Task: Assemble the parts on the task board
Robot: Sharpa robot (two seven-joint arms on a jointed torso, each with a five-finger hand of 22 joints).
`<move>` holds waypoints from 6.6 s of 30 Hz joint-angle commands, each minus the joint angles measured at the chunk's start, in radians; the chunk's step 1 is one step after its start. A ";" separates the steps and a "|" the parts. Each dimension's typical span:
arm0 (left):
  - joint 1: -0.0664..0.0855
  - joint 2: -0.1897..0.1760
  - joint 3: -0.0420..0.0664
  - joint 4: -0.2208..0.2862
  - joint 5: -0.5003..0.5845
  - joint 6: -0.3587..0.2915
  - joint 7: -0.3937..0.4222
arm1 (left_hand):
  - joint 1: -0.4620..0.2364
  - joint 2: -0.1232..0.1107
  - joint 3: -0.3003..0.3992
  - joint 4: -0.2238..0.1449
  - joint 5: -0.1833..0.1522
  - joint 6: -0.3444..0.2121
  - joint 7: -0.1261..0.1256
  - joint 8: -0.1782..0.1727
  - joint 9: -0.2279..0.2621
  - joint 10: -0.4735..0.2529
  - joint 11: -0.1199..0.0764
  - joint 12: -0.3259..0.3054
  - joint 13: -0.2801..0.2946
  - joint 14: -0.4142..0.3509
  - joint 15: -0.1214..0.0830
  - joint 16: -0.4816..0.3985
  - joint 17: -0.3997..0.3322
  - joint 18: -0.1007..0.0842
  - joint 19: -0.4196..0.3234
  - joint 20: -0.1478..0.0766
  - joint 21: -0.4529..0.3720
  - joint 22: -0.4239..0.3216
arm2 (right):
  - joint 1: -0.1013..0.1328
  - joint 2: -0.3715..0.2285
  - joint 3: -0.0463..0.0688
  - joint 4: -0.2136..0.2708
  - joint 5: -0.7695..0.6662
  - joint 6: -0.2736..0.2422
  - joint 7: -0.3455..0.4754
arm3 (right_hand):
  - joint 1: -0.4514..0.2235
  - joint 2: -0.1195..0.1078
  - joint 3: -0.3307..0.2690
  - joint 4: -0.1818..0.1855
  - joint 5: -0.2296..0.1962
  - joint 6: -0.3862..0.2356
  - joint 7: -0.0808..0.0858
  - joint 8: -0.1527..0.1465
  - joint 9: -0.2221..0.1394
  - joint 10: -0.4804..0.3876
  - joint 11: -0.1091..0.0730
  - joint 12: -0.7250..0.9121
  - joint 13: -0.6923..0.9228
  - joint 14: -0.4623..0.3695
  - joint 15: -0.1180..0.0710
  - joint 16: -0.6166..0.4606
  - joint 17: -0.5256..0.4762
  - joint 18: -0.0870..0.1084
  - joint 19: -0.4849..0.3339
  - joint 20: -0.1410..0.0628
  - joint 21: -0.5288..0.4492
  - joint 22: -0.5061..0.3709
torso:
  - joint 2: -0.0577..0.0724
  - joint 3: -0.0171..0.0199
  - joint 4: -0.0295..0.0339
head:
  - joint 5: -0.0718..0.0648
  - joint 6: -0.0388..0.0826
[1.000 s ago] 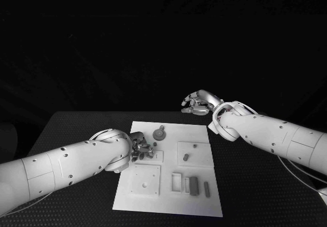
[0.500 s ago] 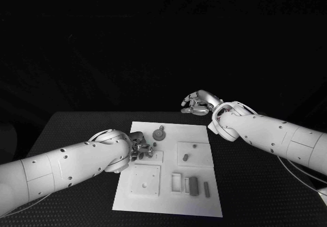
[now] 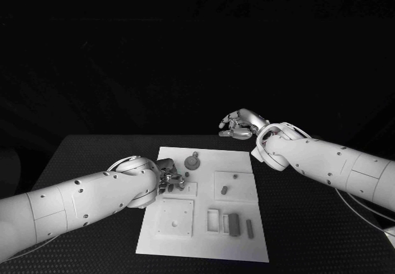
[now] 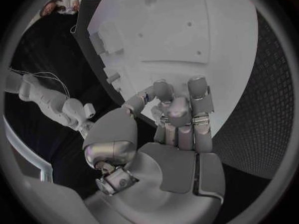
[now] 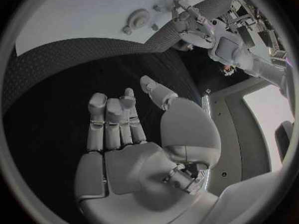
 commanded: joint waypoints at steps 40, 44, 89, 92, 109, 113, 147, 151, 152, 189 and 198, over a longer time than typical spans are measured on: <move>-0.011 0.000 -0.003 -0.002 -0.028 0.081 -0.013 | 0.006 0.008 0.022 0.014 0.007 0.134 -0.075 0.007 0.001 0.003 -0.008 0.012 -0.003 -0.056 -0.046 0.017 -0.012 0.007 0.026 -0.021 0.007 0.022 | 0.000 0.002 0.001 0.001 -0.008 0.016 0.005 | -0.004 -0.005 -0.001 0.008 0.002 0.006 0.016 -0.007 0.003 -0.004 0.007 -0.002 -0.003 -0.009 0.000 -0.004 -0.002 0.041 -0.007 0.002 -0.006 0.000 | 0.000 0.0003 -0.0003 | -0.004 -0.012; -0.011 0.000 -0.003 -0.002 -0.028 0.085 -0.014 | 0.006 0.008 0.023 0.014 0.009 0.134 -0.076 0.007 0.001 0.003 -0.008 0.013 -0.003 -0.056 -0.046 0.018 -0.013 0.007 0.025 -0.021 0.007 0.022 | 0.000 0.001 0.001 0.002 -0.008 0.016 0.005 | -0.004 -0.005 -0.001 0.008 0.002 0.006 0.016 -0.007 0.003 -0.004 0.007 -0.002 -0.003 -0.009 0.000 -0.004 -0.002 0.041 -0.007 0.002 -0.007 0.000 | 0.000 0.0003 -0.0001 | -0.004 -0.012; -0.016 0.022 -0.026 0.002 -0.082 0.142 -0.010 | -0.022 0.015 0.009 0.022 0.026 0.159 -0.080 0.012 0.005 0.007 -0.011 0.042 -0.006 -0.062 -0.047 0.072 -0.052 0.002 0.028 -0.019 0.026 0.023 | 0.000 0.000 0.000 0.000 -0.008 0.020 0.004 | -0.005 -0.004 -0.002 0.008 0.002 0.006 0.016 -0.007 0.004 -0.005 0.007 -0.001 -0.004 -0.010 0.000 -0.004 -0.002 0.041 -0.007 0.003 -0.007 0.001 | 0.000 0.0011 -0.0003 | -0.001 -0.019; -0.016 0.023 -0.026 0.005 -0.082 0.142 -0.009 | -0.025 0.015 0.007 0.022 0.027 0.160 -0.081 0.012 0.005 0.007 -0.011 0.044 -0.006 -0.062 -0.047 0.075 -0.054 0.002 0.028 -0.019 0.027 0.023 | 0.000 0.000 0.000 0.000 -0.008 0.021 0.004 | -0.005 -0.004 -0.002 0.008 0.002 0.007 0.016 -0.007 0.004 -0.005 0.007 -0.001 -0.004 -0.010 0.000 -0.004 -0.002 0.041 -0.007 0.003 -0.007 0.001 | 0.000 0.0009 -0.0006 | -0.001 -0.020; -0.018 0.030 -0.026 0.001 -0.082 0.141 -0.008 | -0.081 -0.014 -0.067 0.047 -0.102 0.163 -0.082 0.008 0.005 -0.002 -0.013 0.061 -0.014 -0.076 -0.049 0.105 -0.091 0.005 0.021 -0.022 0.037 0.021 | 0.000 -0.002 0.000 0.002 -0.008 0.022 0.003 | -0.005 -0.005 -0.002 0.008 0.002 0.006 0.017 -0.008 0.005 -0.006 0.007 -0.001 -0.005 -0.011 0.000 -0.004 -0.002 0.041 -0.008 0.003 -0.008 0.001 | 0.000 0.0008 -0.0005 | -0.004 -0.021; -0.019 0.030 -0.026 -0.001 -0.082 0.146 -0.008 | -0.086 -0.025 -0.076 0.053 -0.114 0.162 -0.082 0.006 0.005 -0.003 -0.013 0.062 -0.016 -0.078 -0.050 0.107 -0.097 0.005 0.019 -0.022 0.037 0.021 | 0.000 -0.002 0.000 0.001 -0.008 0.023 0.003 | -0.005 -0.005 -0.002 0.008 0.002 0.006 0.017 -0.008 0.005 -0.006 0.007 -0.001 -0.005 -0.011 0.000 -0.004 -0.002 0.041 -0.008 0.003 -0.008 0.001 | 0.000 0.0006 -0.0004 | -0.005 -0.022; -0.018 0.010 -0.017 -0.001 -0.106 0.121 -0.014 | -0.024 0.044 -0.058 0.019 -0.062 0.162 -0.081 0.003 0.007 -0.006 -0.012 0.069 -0.029 -0.085 -0.049 0.128 -0.128 0.005 0.016 -0.021 0.042 0.021 | 0.000 0.000 0.000 0.001 -0.008 0.023 0.004 | -0.005 -0.005 -0.002 0.009 0.002 0.006 0.017 -0.008 0.006 -0.007 0.007 0.000 -0.006 -0.011 0.000 -0.004 -0.002 0.041 -0.008 0.003 -0.008 0.002 | 0.000 0.0011 -0.0001 | -0.006 -0.020; -0.016 0.010 -0.013 -0.010 -0.106 0.135 -0.017 | -0.024 0.045 -0.059 0.019 -0.064 0.162 -0.081 0.003 0.007 -0.006 -0.012 0.070 -0.030 -0.086 -0.049 0.128 -0.129 0.005 0.016 -0.021 0.042 0.021 | 0.000 -0.001 0.000 0.002 -0.008 0.023 0.004 | -0.005 -0.005 -0.002 0.009 0.002 0.006 0.017 -0.008 0.006 -0.007 0.007 0.000 -0.006 -0.011 0.000 -0.004 -0.002 0.041 -0.008 0.003 -0.008 0.002 | 0.000 0.0009 -0.0001 | -0.005 -0.019; -0.016 0.010 -0.011 -0.011 -0.106 0.137 -0.017 | -0.024 0.045 -0.059 0.019 -0.064 0.162 -0.081 0.003 0.007 -0.006 -0.012 0.070 -0.030 -0.086 -0.049 0.129 -0.129 0.005 0.016 -0.021 0.042 0.021 | 0.000 -0.001 0.000 0.002 -0.008 0.023 0.004 | -0.005 -0.005 -0.002 0.009 0.002 0.006 0.017 -0.008 0.006 -0.007 0.007 0.000 -0.006 -0.011 0.000 -0.004 -0.002 0.041 -0.008 0.003 -0.008 0.002 | 0.000 0.0009 0.0001 | -0.005 -0.019; -0.013 0.047 0.006 -0.071 -0.136 0.171 -0.040 | -0.023 0.049 -0.064 0.020 -0.085 0.159 -0.080 0.001 0.007 -0.007 -0.011 0.071 -0.034 -0.088 -0.048 0.133 -0.137 0.005 0.014 -0.021 0.043 0.021 | 0.000 0.002 0.000 -0.002 -0.008 0.025 0.004 | -0.006 -0.005 -0.003 0.009 0.002 0.005 0.017 -0.009 0.007 -0.007 0.007 0.000 -0.007 -0.012 0.000 -0.004 -0.002 0.041 -0.009 0.004 -0.009 0.002 | 0.000 0.0004 0.0001 | -0.004 -0.022; -0.013 0.046 0.006 -0.073 -0.152 0.186 -0.038 | -0.023 0.047 -0.066 0.019 -0.087 0.159 -0.080 0.001 0.008 -0.007 -0.011 0.071 -0.035 -0.088 -0.048 0.134 -0.139 0.005 0.014 -0.021 0.043 0.021 | 0.000 0.002 0.000 -0.002 -0.008 0.025 0.003 | -0.006 -0.005 -0.003 0.009 0.002 0.005 0.017 -0.009 0.007 -0.007 0.007 0.000 -0.007 -0.012 0.000 -0.003 -0.002 0.041 -0.009 0.004 -0.009 0.002 | 0.000 0.0005 -0.0004 | -0.003 -0.022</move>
